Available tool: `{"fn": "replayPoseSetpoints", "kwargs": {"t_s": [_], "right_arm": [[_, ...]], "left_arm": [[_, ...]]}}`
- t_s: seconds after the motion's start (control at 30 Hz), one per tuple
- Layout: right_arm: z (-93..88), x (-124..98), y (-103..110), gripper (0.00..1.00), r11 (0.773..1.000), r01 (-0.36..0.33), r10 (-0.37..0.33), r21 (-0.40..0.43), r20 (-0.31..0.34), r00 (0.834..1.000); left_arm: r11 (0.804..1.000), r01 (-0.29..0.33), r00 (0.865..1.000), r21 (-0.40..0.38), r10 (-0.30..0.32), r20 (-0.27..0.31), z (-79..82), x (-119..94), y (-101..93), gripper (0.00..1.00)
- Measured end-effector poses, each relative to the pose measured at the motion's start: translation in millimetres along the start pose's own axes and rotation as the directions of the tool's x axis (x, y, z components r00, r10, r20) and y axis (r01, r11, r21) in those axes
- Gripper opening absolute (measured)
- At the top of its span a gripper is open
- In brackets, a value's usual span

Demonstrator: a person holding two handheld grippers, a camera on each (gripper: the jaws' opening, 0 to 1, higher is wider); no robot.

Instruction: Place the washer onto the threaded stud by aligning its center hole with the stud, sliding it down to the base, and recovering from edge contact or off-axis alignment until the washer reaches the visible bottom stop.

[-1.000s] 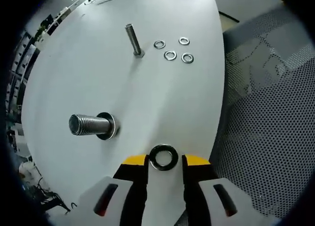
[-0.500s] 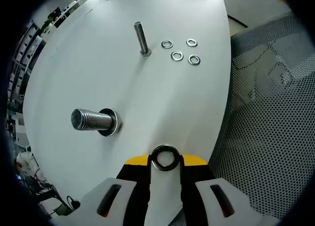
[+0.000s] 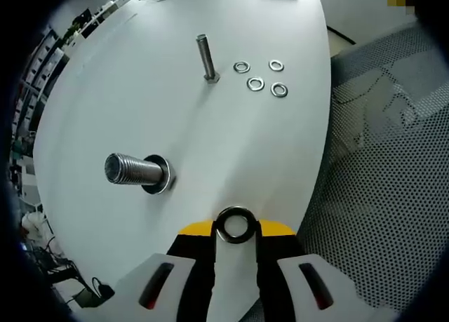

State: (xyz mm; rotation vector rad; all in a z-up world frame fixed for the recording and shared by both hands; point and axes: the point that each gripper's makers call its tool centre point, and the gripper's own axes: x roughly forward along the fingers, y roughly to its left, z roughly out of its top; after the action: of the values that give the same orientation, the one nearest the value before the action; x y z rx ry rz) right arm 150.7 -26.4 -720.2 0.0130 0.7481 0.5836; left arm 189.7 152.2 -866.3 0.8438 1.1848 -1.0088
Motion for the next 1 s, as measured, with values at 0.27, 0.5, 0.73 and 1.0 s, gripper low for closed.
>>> {"fn": "replayPoseSetpoints", "kwargs": {"t_s": [0.27,0.5,0.73,1.0], "right_arm": [[0.2,-0.5,0.1,0.35,1.000,-0.001,0.001,0.001,0.002,1.000],[0.4,-0.5,0.1,0.35,1.000,-0.003,0.003,0.003,0.004,1.000],[1.1,-0.2,0.3,0.35,1.000,-0.005,0.005,0.004,0.006,1.000],[1.5,0.0,0.8,0.35,1.000,-0.007,0.007,0.005,0.007,1.000]], "left_arm": [[1.000,-0.001,1.000,0.004,0.001,0.011,3.2,-5.7,3.6,0.18],[1.000,-0.016,1.000,0.004,0.016,0.024,6.4,-15.8,13.2,0.18],[0.999,-0.031,0.998,0.036,0.029,0.053,14.2,-31.3,20.1,0.18],[0.995,-0.054,0.996,0.083,0.047,0.080,26.1,-53.1,32.3,0.19]]}}
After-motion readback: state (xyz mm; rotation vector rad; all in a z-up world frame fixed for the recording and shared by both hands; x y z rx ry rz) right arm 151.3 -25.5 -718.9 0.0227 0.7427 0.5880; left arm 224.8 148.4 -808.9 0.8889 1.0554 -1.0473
